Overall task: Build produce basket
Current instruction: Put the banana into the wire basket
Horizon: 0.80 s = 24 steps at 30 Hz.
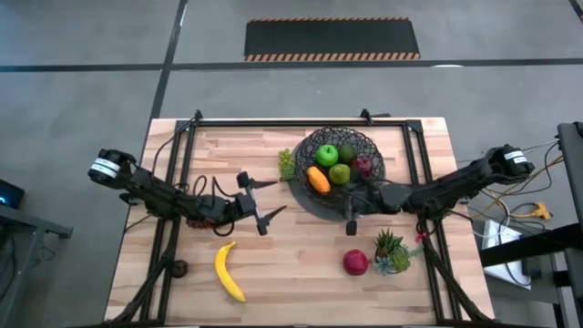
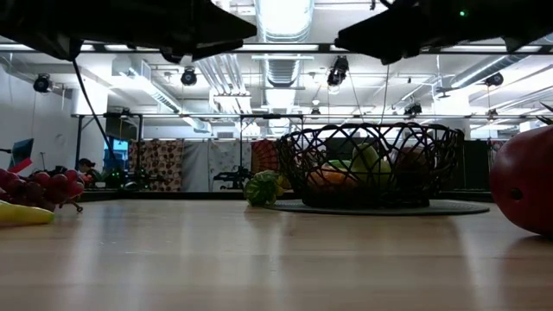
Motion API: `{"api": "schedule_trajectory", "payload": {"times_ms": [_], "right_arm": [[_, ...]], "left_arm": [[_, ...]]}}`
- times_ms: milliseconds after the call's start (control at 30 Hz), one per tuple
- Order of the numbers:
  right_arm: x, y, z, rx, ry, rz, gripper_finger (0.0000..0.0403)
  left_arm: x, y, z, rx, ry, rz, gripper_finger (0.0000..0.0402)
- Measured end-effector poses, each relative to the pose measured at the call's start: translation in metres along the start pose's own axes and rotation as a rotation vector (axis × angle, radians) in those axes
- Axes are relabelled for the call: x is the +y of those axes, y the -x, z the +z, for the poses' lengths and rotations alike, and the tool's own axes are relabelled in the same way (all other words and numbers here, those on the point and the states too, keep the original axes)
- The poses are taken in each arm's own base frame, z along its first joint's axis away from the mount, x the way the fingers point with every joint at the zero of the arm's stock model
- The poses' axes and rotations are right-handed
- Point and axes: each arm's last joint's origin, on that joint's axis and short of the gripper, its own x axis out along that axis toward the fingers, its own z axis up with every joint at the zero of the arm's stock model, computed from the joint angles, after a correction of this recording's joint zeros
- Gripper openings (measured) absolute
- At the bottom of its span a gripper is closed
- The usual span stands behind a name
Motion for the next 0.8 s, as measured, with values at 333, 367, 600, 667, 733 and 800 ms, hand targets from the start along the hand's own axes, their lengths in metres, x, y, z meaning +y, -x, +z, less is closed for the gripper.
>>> {"api": "schedule_trajectory", "payload": {"times_ms": [333, 367, 600, 667, 733, 800], "right_arm": [[0.002, 0.007, -0.014, 0.002, 0.04, 0.02, 0.0126], [0.002, 0.007, -0.014, 0.003, 0.047, 0.02, 0.0123], [0.002, 0.007, -0.015, 0.003, 0.057, 0.031, 0.0102], [0.003, 0.007, -0.015, 0.0, 0.06, 0.041, 0.0097], [0.003, 0.007, -0.015, 0.0, 0.068, 0.043, 0.0092], [0.003, 0.007, -0.015, 0.004, 0.073, 0.044, 0.0089]], "left_arm": [[0.012, -0.008, -0.004, 0.012, 0.013, 0.055, 0.0336], [0.013, -0.008, -0.004, 0.013, 0.013, 0.059, 0.0336], [0.016, -0.011, -0.003, 0.006, 0.066, 0.065, 0.0336], [0.014, -0.011, -0.003, 0.004, 0.061, 0.026, 0.0336], [0.012, -0.011, -0.002, -0.007, 0.077, -0.015, 0.0336], [0.009, -0.012, 0.002, -0.016, 0.1, -0.044, 0.0336]]}}
